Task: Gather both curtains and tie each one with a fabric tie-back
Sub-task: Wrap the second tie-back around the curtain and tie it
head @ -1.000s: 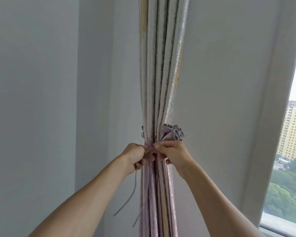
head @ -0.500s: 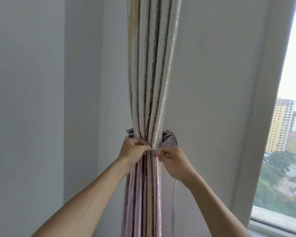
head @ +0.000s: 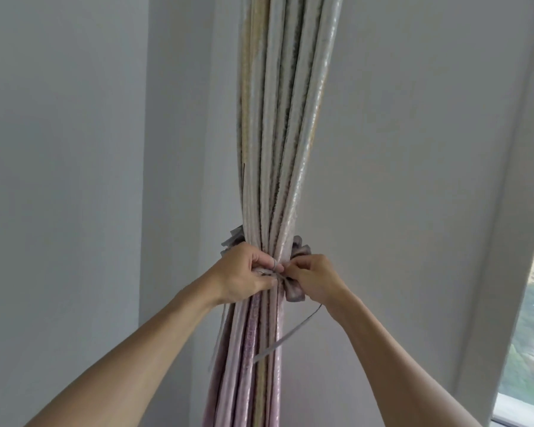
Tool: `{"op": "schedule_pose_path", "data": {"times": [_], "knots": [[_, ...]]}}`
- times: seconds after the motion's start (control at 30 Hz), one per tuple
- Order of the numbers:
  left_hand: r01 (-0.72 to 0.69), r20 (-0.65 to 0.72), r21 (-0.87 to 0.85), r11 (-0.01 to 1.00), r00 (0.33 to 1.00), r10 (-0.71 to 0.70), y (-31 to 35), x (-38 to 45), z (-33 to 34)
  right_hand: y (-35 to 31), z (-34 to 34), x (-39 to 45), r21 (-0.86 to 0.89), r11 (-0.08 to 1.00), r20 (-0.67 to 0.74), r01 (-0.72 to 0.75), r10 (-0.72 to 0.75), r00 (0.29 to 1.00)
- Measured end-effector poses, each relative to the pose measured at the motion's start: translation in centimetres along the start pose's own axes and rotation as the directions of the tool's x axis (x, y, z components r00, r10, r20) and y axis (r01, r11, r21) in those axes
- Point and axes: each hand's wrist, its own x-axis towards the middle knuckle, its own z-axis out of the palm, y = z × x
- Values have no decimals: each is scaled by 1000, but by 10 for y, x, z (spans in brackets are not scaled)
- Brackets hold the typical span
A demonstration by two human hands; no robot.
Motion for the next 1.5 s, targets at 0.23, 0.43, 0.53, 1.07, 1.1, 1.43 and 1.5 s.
{"op": "schedule_pose_path", "data": {"times": [0.23, 0.43, 0.53, 1.07, 1.1, 1.43, 1.5], "knots": [[-68, 19, 240, 968, 998, 65, -6, 1, -14, -15, 8, 13, -138, 989, 187, 52, -26, 982], [82, -172, 279, 957, 985, -35, 0, 5, -18, -14, 20, 12, 95, 974, -138, 206, -192, 972], [336, -105, -101, 936, 932, -346, 2, 12, -28, -17, 31, -4, 118, 930, -142, 347, -330, 933], [444, -293, -414, 795, 762, -578, -2, 23, -7, -22, -42, -31, -663, 745, -64, -76, 44, 997], [442, -278, -414, 796, 771, -573, -1, 24, -5, -22, -49, -34, -740, 661, -74, -125, 105, 992], [384, -98, -435, 814, 879, -467, 16, 25, 25, -20, 4, -36, 268, 962, -72, -45, 67, 995], [347, -138, -350, 870, 899, -415, 16, 24, 21, -20, 4, -31, 316, 948, -91, -47, 80, 993]]}}
